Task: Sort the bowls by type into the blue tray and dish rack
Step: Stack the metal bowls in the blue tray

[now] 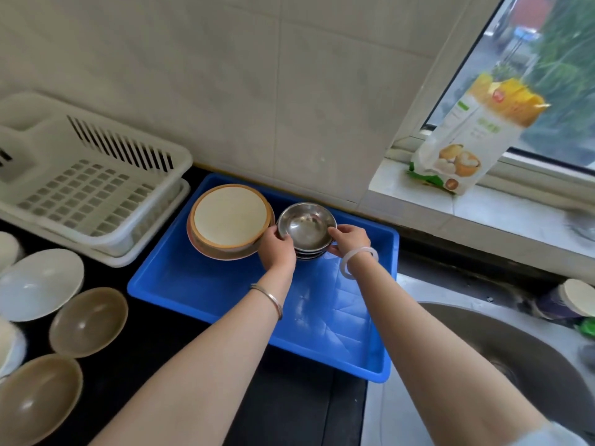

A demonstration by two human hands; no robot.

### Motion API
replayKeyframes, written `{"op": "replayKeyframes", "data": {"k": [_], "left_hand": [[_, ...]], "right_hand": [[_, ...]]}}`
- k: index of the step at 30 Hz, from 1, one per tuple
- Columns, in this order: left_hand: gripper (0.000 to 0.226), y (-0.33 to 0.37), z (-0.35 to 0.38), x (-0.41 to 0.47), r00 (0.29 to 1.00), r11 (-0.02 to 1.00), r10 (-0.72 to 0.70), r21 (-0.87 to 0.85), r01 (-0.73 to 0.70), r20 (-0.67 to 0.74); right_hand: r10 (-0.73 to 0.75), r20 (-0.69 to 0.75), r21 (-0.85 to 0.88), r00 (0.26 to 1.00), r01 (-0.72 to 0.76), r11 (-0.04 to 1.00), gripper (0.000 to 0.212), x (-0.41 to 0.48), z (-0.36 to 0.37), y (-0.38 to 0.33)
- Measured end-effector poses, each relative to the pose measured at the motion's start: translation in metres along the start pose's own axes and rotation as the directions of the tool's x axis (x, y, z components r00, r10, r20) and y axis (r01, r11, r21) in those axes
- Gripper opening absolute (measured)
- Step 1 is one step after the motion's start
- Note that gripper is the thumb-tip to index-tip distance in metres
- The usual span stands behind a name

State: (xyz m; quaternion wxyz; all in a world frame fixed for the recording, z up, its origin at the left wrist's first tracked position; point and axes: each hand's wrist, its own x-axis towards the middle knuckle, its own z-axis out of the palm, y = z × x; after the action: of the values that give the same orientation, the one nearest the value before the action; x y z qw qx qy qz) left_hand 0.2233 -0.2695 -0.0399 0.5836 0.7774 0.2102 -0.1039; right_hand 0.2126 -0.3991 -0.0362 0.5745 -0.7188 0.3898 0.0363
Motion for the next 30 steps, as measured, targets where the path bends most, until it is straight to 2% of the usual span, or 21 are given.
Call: {"op": "replayKeyframes", "data": {"k": [1,9,15,19,24,30], "left_hand": [[0.025,0.000,0.002,0.001,1.000,1.000,0.002,0.013,-0.002,-0.002],[0.028,-0.010,0.007,0.002,0.999,0.998,0.029,0.059,-0.027,-0.038],[0.029,-0.016,0.002,0.000,0.999,1.000,0.000,-0.010,0.000,-0.037],[0.037,-0.019,-0.001,-0.004,1.000,0.999,0.006,-0.047,-0.007,-0.018],[0.042,-0.027,-0.001,-0.007,0.999,0.998,0.043,-0.042,-0.043,-0.002],[0.043,-0.027,-0.006,-0.006,0.997,0.997,0.055,-0.048,-0.053,0.053]], "right_hand": [[-0.004,-0.004,-0.019,1.000,0.004,1.000,0.009,0.002,0.001,0.000],[-0.069,-0.056,-0.103,0.996,0.062,0.993,0.018,0.006,0.010,0.012],[-0.151,-0.102,-0.133,0.983,0.136,0.982,0.028,-0.001,0.016,0.015],[-0.210,-0.130,-0.099,0.969,0.198,0.975,0.032,-0.009,0.020,0.019],[-0.204,-0.109,-0.101,0.973,0.193,0.976,0.043,-0.015,0.027,0.022],[-0.182,-0.085,-0.116,0.980,0.171,0.978,0.044,-0.018,0.025,0.019]]}}
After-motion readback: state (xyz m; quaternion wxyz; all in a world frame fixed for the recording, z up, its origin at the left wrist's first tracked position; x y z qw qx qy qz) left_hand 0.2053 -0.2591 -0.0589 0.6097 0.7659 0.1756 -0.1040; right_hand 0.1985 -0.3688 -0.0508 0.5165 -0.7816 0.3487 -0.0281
